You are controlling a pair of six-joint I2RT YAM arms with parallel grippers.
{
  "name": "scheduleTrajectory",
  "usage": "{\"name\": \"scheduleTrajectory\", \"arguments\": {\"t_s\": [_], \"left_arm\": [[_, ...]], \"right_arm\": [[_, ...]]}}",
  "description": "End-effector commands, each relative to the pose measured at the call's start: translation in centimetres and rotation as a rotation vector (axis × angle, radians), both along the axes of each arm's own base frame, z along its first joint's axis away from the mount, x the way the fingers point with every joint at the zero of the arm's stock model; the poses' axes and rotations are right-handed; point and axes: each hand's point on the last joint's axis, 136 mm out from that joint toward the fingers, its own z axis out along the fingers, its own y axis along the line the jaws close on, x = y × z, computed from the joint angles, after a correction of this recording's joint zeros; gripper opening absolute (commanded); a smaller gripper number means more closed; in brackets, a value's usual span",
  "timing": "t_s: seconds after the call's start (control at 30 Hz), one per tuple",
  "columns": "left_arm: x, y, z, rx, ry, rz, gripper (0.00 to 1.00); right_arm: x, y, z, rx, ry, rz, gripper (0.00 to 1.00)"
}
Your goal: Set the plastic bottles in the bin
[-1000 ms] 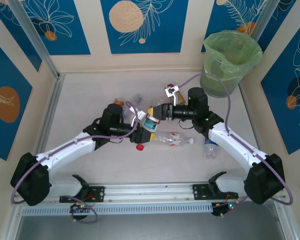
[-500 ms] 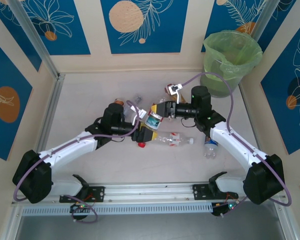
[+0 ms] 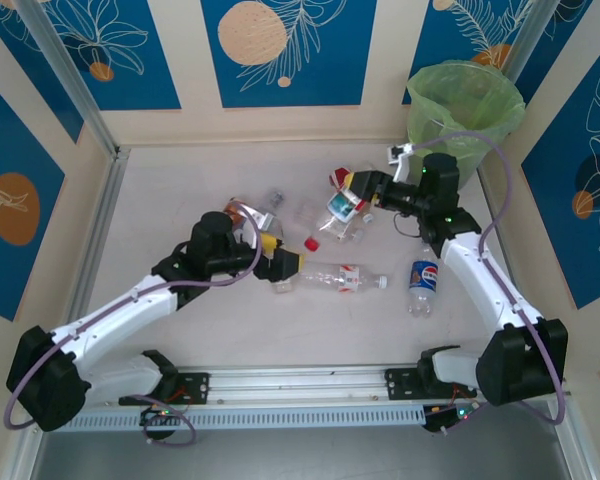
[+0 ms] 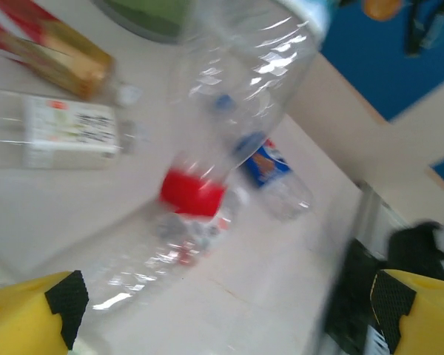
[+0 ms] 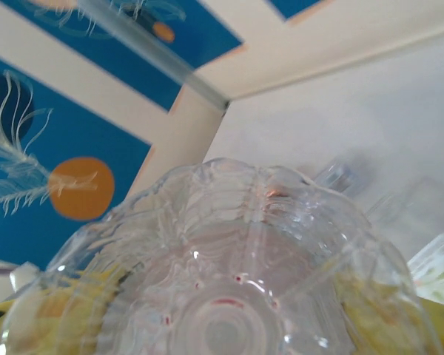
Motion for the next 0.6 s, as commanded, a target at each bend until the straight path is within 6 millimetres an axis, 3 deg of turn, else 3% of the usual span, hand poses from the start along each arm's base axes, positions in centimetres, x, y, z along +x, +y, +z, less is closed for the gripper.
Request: {"name": "scheduleTrajectory", "arguments": {"t_s": [0.0,0.1,0.17,0.43,0.57], "left_arm": [[3.5,5.1,-3.5,0.166,0.011,0.361,1.0],[4.9,9.7,-5.9,0.274,0.04,0.621,1.0],[5.1,11.4,-6.7,0.314,0.044,0.708,1.0],[5.2,13.5,-8.7,0.416,0.067,0.794,1.0],[5.1,14.3,-9.3,0.376,0.056,0.844,1.0]], "right_arm": [[1.7,-2.6,2.2,-0.05,-0.058,-0.086,0.52],[3.1,-4.8,4.3,-0.077,-0.121,-0.158,0.52],[4.2,-6.3,6.0,-0.089,-0.162,-0.202,0.52],[8.2,-12.0,11.8,-0.03,-0.262,-0.394,0.52],[10.0,-15.5,14.4,0.024,-0.296,-0.49,0.52]]}}
